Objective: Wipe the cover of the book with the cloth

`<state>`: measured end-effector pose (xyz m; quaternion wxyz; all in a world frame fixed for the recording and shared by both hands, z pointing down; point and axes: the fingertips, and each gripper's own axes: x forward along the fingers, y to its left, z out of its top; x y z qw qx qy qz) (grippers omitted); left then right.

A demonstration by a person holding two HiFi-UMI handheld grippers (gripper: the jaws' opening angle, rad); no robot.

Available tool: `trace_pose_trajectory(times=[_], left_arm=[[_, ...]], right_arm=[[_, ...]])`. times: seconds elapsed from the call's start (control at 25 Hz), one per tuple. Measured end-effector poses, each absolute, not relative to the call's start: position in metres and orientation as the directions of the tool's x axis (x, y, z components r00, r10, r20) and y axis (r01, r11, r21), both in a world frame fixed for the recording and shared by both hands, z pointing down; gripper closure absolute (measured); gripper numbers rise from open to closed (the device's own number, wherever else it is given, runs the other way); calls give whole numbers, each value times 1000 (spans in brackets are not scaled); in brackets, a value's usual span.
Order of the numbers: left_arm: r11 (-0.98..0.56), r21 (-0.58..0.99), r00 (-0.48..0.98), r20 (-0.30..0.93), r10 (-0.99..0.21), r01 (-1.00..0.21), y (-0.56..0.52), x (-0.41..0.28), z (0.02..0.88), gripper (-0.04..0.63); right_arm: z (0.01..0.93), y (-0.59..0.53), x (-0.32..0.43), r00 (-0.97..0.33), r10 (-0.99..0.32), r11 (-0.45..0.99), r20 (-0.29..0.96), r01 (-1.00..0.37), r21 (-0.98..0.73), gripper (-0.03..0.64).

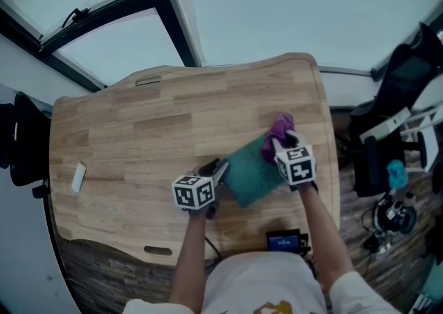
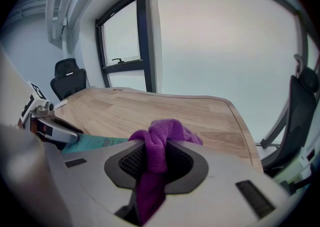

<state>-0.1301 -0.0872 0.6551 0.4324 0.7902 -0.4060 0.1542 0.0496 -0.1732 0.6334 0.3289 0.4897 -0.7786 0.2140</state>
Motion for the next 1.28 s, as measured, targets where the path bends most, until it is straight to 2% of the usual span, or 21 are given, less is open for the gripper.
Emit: trace_pose_trajectory(times=[1.28], left_arm=[[-293,555,619,599,-509,-778,-87,-131,656,446]], right_arm=[[631,-156,6,-371,-556,499,744,-865,-58,540]])
